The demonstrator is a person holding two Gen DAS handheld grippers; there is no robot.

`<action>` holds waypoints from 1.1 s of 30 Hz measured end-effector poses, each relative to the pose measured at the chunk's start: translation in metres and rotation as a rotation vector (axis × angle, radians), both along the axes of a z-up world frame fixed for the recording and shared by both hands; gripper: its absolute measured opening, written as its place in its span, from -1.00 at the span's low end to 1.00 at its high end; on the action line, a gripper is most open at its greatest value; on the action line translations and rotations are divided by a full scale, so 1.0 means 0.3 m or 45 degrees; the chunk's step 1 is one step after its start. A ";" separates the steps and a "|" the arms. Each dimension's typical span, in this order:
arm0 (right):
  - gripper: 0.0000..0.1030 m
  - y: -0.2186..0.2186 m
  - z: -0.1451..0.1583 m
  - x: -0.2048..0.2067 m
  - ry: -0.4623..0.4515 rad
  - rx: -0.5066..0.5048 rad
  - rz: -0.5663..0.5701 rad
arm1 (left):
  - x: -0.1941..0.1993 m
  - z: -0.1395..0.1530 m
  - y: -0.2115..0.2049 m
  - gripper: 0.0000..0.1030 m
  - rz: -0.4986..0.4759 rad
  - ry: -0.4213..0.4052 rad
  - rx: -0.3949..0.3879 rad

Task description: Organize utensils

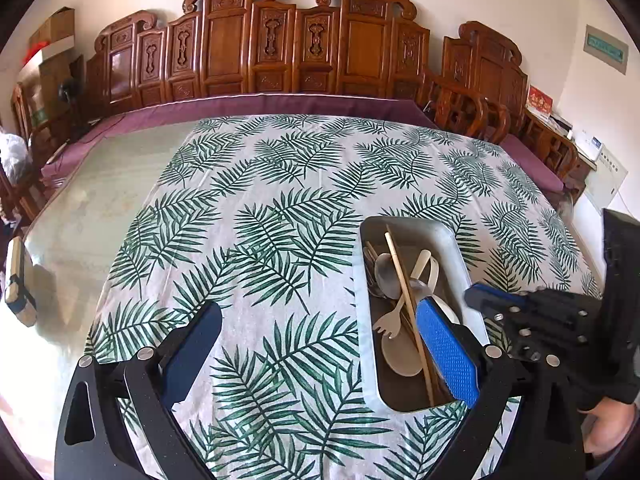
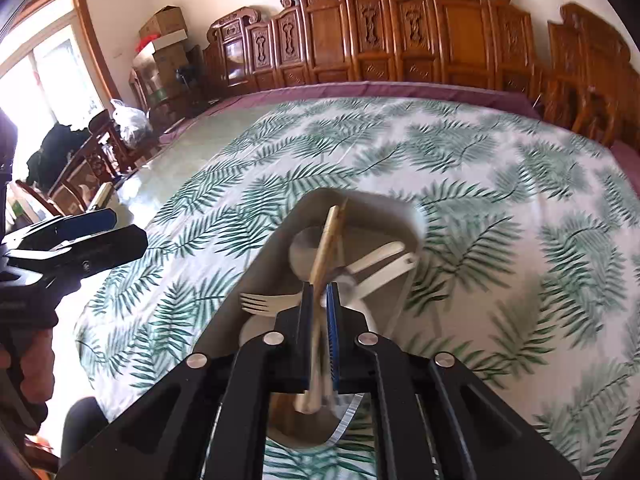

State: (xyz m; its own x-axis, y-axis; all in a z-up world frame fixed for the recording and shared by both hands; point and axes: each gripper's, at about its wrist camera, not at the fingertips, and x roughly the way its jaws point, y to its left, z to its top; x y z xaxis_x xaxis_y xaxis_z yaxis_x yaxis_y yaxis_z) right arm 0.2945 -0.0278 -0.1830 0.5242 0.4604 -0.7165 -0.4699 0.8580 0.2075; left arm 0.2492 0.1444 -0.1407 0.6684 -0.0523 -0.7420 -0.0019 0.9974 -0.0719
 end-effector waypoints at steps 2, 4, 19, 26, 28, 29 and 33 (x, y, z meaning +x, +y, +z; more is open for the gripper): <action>-0.45 -0.035 0.020 -0.010 -0.032 -0.010 -0.018 | -0.001 -0.001 -0.010 0.83 0.000 0.000 -0.001; -0.27 -0.068 0.035 -0.018 -0.050 -0.013 -0.035 | -0.004 -0.001 -0.021 0.83 0.000 -0.001 0.001; 0.95 -0.236 0.106 -0.120 -0.119 -0.025 -0.179 | -0.073 0.009 -0.153 0.85 -0.021 -0.009 0.026; 0.95 -0.312 0.140 -0.202 -0.125 -0.038 -0.235 | -0.145 0.031 -0.230 0.85 -0.023 -0.021 0.045; 0.95 -0.336 0.150 -0.228 -0.131 -0.040 -0.256 | -0.167 0.041 -0.248 0.85 -0.018 -0.019 0.042; 0.95 -0.349 0.153 -0.240 -0.131 -0.041 -0.266 | -0.176 0.044 -0.257 0.85 -0.018 -0.017 0.039; 0.95 -0.394 0.161 -0.288 -0.136 -0.050 -0.292 | -0.221 0.056 -0.288 0.85 -0.024 -0.011 0.021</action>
